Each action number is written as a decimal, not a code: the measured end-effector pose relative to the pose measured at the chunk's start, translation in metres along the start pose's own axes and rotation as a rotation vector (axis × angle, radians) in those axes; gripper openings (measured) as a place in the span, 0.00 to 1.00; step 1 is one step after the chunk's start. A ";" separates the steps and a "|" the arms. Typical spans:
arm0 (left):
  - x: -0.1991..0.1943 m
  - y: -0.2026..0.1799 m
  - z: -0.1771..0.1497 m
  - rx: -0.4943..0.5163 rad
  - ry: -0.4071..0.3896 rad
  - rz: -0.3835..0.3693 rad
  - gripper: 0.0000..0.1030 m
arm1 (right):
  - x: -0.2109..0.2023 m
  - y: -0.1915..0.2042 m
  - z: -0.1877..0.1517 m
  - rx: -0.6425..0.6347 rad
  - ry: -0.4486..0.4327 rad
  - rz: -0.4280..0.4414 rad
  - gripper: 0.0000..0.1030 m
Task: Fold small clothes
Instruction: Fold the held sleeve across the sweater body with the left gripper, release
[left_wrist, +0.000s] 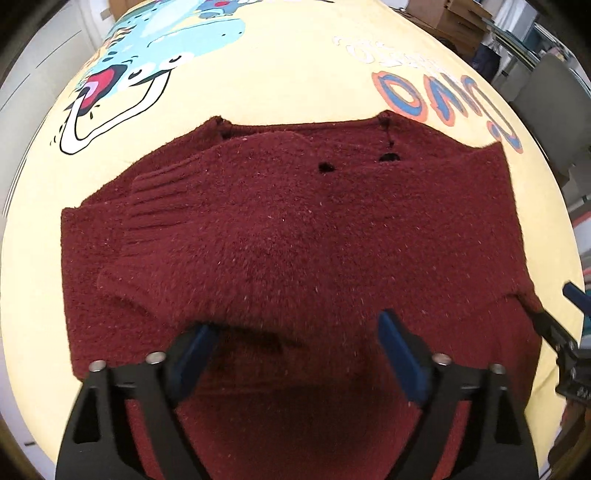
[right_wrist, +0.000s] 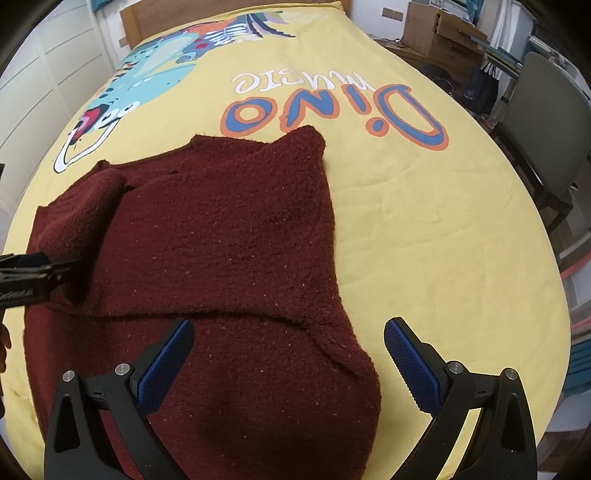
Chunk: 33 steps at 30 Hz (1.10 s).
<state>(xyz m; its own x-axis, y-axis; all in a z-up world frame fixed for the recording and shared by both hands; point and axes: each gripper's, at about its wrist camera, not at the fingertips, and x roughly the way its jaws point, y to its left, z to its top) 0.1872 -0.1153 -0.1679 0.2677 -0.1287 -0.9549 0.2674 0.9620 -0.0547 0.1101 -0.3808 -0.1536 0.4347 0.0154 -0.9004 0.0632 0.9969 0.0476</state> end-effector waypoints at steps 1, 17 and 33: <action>-0.002 0.001 -0.001 0.011 0.005 -0.001 0.97 | -0.001 0.000 0.000 -0.001 -0.001 0.000 1.00; -0.025 0.108 -0.051 -0.020 0.007 0.120 0.99 | -0.003 0.010 -0.004 -0.016 0.010 0.005 1.00; 0.038 0.149 -0.047 -0.125 0.009 0.077 0.67 | 0.009 0.060 0.005 -0.120 0.061 -0.040 1.00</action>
<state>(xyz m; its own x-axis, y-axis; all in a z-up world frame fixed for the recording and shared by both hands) 0.1939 0.0341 -0.2264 0.2747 -0.0521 -0.9601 0.1289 0.9915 -0.0170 0.1222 -0.3210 -0.1565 0.3785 -0.0237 -0.9253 -0.0297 0.9988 -0.0377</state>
